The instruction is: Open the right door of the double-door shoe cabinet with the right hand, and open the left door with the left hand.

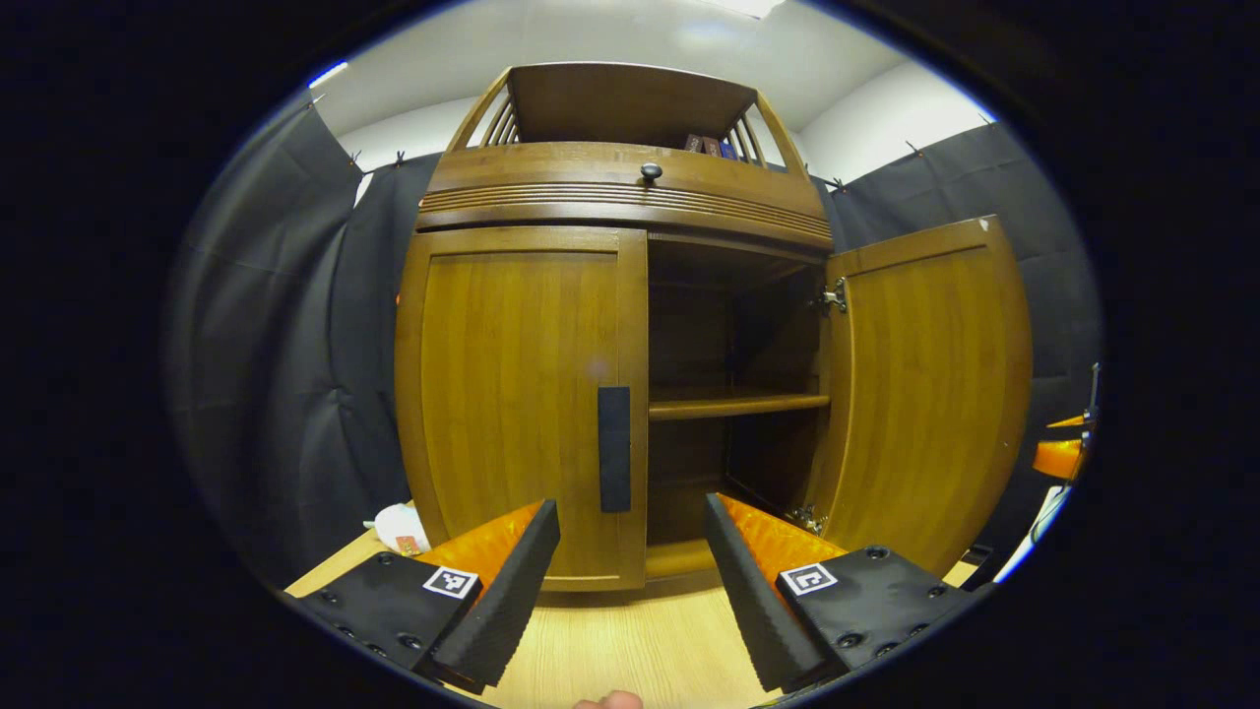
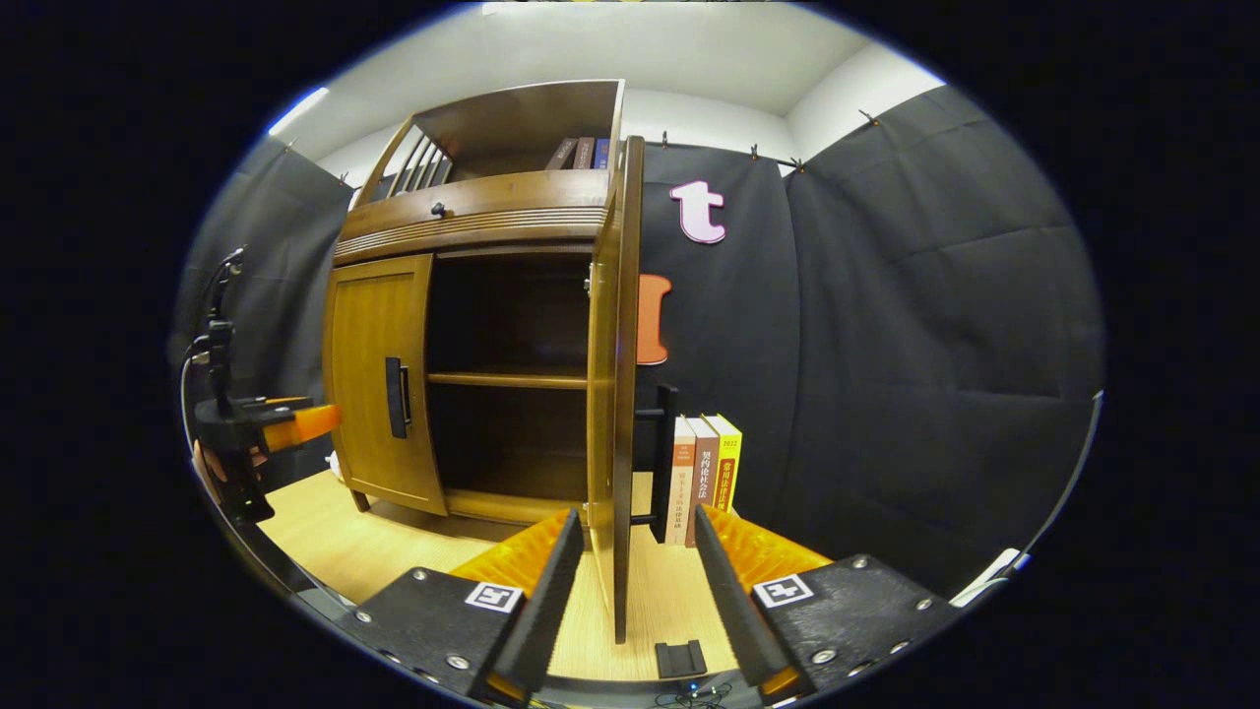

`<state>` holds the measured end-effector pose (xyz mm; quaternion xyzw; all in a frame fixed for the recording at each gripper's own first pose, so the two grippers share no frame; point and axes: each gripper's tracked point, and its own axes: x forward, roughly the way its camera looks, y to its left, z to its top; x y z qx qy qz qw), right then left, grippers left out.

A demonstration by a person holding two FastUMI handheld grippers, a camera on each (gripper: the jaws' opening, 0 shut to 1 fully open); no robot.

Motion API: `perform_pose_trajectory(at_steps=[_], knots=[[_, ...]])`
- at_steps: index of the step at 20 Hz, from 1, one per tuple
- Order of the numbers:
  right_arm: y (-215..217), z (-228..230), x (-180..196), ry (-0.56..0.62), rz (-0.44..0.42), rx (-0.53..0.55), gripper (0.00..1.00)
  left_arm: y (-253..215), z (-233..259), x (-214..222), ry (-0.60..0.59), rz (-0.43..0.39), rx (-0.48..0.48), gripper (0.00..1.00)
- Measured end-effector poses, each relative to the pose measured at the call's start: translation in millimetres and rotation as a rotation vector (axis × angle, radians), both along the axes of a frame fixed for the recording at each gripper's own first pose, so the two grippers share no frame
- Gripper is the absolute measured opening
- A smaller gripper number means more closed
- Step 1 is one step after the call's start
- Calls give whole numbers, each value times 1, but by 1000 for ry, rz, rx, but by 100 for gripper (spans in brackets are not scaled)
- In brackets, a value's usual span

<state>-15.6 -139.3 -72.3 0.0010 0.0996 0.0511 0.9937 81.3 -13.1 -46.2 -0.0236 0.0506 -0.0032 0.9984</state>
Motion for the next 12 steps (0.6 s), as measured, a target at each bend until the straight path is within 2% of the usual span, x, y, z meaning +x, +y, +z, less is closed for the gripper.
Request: perform_pose_trajectory(at_steps=[1, 3, 4, 5, 12], knots=[[1, 2, -1, -7, 2, 14, 84, -2, 1, 12, 6, -5, -11, 95], [1, 2, -3, -10, -3, 32, 92, -1, 4, 40, -3, -4, 2, 96], [0, 3, -4, -12, -8, 37, 81, -1, 3, 53, 1, 1, 15, 94], [-1, 3, -4, -13, -11, 41, 94, 1, -1, 67, 15, 4, 24, 94], [-37, 10, -20, -25, -102, 48, 95, 15, -27, 134, 36, 49, 63, 96]])
